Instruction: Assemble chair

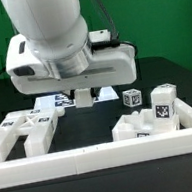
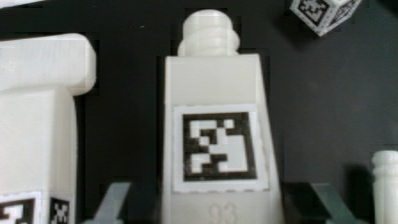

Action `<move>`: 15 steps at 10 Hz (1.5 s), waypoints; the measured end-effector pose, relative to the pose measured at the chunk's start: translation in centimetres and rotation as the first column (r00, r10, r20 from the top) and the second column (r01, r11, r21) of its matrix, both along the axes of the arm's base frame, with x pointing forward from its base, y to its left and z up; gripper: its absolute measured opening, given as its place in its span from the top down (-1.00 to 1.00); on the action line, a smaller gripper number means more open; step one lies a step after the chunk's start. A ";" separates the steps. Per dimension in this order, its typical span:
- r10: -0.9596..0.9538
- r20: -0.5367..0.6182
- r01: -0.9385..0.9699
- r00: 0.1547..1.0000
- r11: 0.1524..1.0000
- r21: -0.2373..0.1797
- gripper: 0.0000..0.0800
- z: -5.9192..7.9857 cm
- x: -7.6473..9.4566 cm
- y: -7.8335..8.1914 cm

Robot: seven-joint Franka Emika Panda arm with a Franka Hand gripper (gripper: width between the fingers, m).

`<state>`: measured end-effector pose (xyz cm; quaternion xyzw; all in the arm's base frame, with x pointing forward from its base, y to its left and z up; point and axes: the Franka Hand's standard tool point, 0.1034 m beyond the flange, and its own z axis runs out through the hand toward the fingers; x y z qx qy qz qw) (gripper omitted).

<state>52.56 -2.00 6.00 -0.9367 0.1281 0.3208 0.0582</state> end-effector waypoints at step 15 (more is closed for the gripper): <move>0.079 0.746 0.089 0.661 0.979 -0.182 0.27 4.4 7.3 2.2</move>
Offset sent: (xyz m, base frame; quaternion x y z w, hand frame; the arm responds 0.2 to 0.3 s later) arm 0.0233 0.0063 0.0410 -0.0361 0.1568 0.0198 0.9868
